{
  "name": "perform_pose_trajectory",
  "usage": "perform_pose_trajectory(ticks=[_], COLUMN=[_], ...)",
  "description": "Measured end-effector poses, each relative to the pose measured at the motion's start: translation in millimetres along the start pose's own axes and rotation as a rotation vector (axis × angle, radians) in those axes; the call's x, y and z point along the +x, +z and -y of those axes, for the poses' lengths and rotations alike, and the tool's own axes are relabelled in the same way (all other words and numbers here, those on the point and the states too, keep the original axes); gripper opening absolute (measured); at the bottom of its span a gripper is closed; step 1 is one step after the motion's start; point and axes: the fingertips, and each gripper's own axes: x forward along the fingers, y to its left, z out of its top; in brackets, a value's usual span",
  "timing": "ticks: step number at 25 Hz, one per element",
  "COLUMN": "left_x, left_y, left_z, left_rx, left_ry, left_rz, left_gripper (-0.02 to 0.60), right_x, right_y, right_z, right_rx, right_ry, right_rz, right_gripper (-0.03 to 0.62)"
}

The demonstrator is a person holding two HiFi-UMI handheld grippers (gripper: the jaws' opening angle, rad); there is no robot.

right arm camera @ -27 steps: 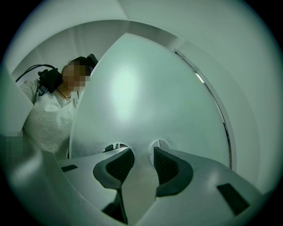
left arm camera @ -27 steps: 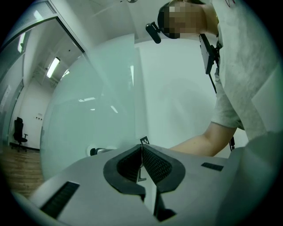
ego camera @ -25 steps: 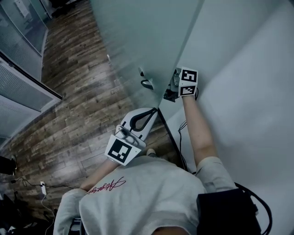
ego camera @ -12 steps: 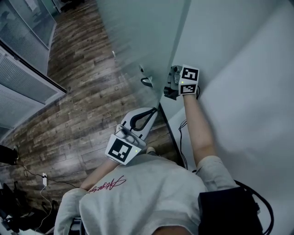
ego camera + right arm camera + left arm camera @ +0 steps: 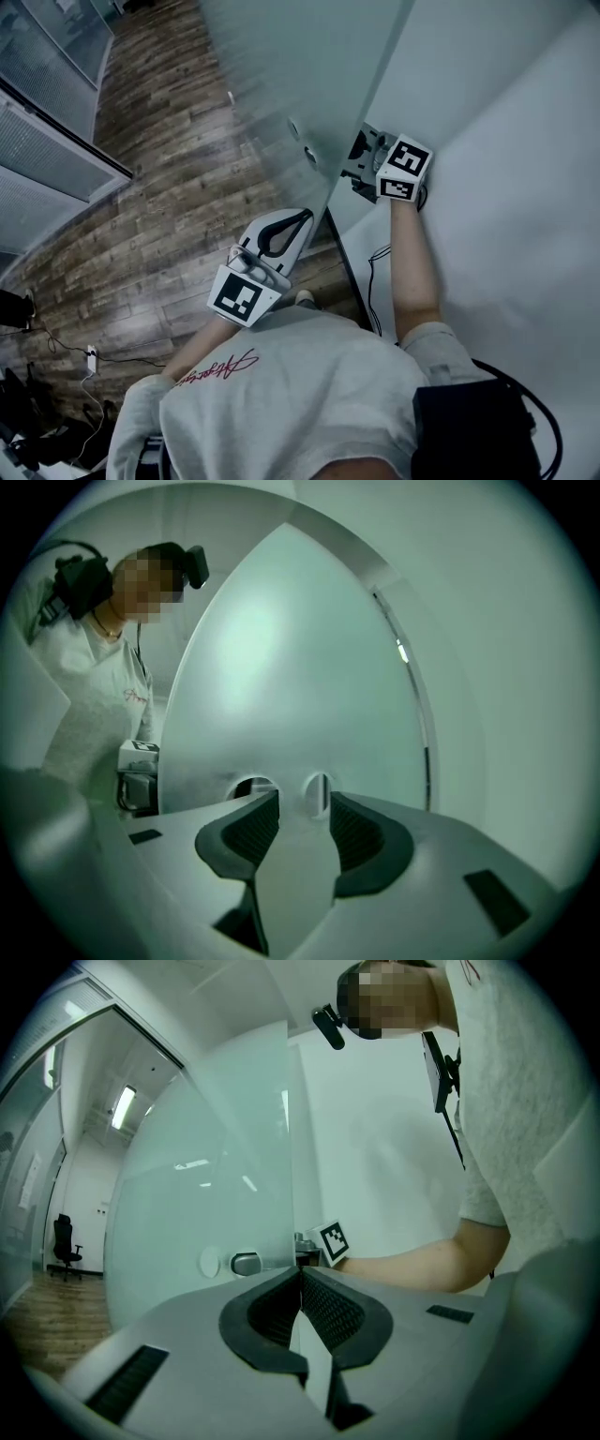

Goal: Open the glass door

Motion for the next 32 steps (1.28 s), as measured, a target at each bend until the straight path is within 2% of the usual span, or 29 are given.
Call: perform_pose_trajectory(ticks=[3,6,9,12,14,16,18,19,26,32], left_x=[3.8,8.2,8.6,8.6,8.4,7.0,5.3,4.4,-5.3,-12.9], left_y=[-3.1,-3.2,-3.2,-2.7,-1.8,-1.2,-1.8,-2.3,-4.7,-5.4], left_z=[0.7,3.7,0.8,-6.2,-9.4,-11.0,-11.2,-11.0,-9.2,-8.2], left_rx=[-0.003,-0.005,-0.013,-0.029,-0.036,-0.040,-0.045,-0.048,-0.054,-0.063], left_ry=[-0.020,-0.047,-0.054,-0.059,-0.074,-0.095,-0.120,-0.132,-0.200,-0.235], left_rz=[0.002,0.013,0.027,0.034,0.037,0.040,0.041,0.039,0.030,0.036], left_gripper=[0.017,0.017,0.017,0.017,0.017,0.017,0.017,0.017,0.017,0.017], right_x=[-20.6,-49.4,-73.6,-87.5,-89.7,-87.1,-81.3,-77.8,-57.0,-45.0], right_y=[-1.3,-3.3,-10.5,-6.5,1.6,6.4,7.2,7.3,6.2,0.1], right_z=[2.6,-2.3,-19.6,-47.9,-68.3,-86.9,-101.3,-106.8,-133.7,-138.5], right_rx=[-0.052,-0.055,-0.051,-0.038,-0.035,-0.045,-0.073,-0.087,-0.066,-0.044], right_ry=[-0.201,-0.397,-0.576,-0.727,-0.794,-0.846,-0.883,-0.897,-0.956,-0.996], right_rz=[0.045,0.096,0.080,0.083,0.102,0.098,0.076,0.065,0.071,0.057], right_gripper=[0.175,0.175,0.175,0.175,0.175,0.159,0.081,0.071,0.035,0.028])
